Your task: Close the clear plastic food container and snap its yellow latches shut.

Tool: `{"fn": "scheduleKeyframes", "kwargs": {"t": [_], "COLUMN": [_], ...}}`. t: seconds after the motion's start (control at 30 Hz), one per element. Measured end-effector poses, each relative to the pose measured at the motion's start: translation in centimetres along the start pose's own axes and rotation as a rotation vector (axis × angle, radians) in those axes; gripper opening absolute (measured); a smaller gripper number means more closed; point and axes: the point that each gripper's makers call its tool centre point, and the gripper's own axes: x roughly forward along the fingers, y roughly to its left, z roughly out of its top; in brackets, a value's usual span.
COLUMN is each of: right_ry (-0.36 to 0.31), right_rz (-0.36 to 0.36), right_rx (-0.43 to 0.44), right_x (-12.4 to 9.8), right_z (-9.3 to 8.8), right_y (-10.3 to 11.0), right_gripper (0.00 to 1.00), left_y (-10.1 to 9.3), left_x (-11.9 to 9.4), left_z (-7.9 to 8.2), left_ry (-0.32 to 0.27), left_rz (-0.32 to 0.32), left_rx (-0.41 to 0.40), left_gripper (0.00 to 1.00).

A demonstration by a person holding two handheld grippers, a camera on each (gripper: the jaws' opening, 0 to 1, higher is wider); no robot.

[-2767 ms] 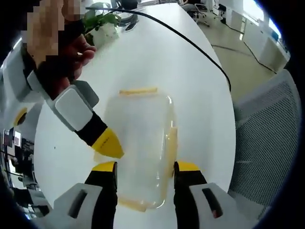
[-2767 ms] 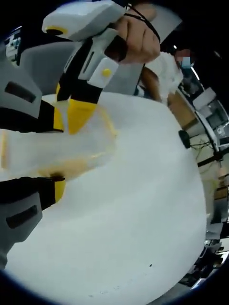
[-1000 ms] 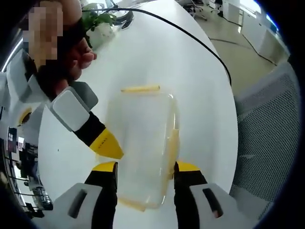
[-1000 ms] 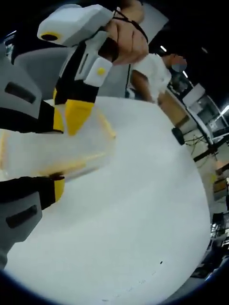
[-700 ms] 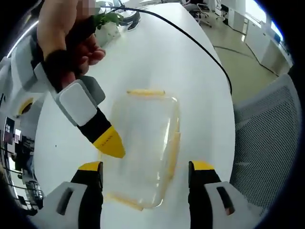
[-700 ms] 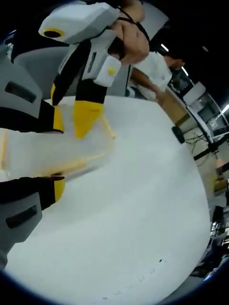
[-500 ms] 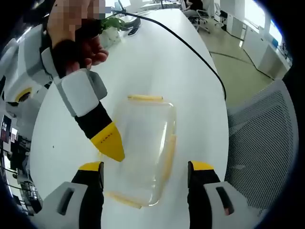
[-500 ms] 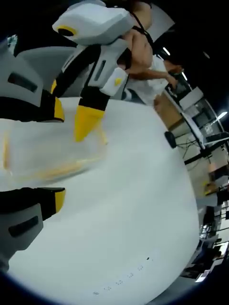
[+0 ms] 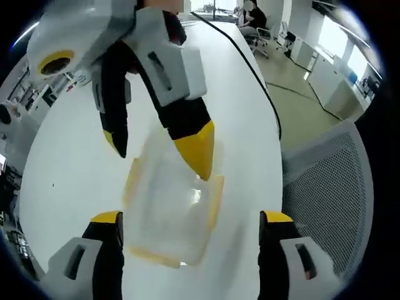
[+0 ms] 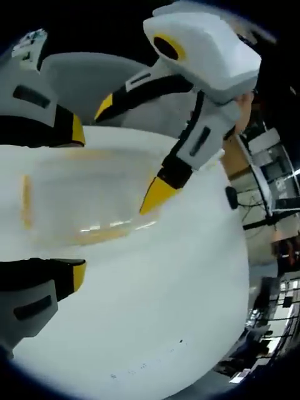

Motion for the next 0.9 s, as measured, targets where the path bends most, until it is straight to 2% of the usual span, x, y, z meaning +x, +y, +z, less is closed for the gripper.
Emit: {"fn": "scheduleKeyframes", "kwargs": {"t": [0.17, 0.4, 0.67, 0.9], "right_ry": [0.032, 0.068, 0.095, 0.113], "right_rz": [-0.016, -0.030, -0.063, -0.090], "right_rx": [-0.051, -0.091, -0.117, -0.174], "right_x": [0.2, 0.5, 0.6, 1.4], "right_z": [-0.8, -2.0, -2.9, -2.9], "right_y": [0.6, 1.4, 1.1, 1.2], "right_gripper": [0.74, 0.75, 0.75, 0.76], "left_y": [0.3, 1.0, 1.4, 1.6], "left_x": [0.1, 0.3, 0.6, 1.0], "left_z": [-0.1, -0.9, -1.6, -2.6], "left_ry": [0.000, 0.039, 0.061, 0.097], "left_rz": [-0.021, -0.045, -0.057, -0.068], "left_rx": [0.007, 0.047, 0.066, 0.131], "left_gripper": [0.90, 0.90, 0.88, 0.86]}}
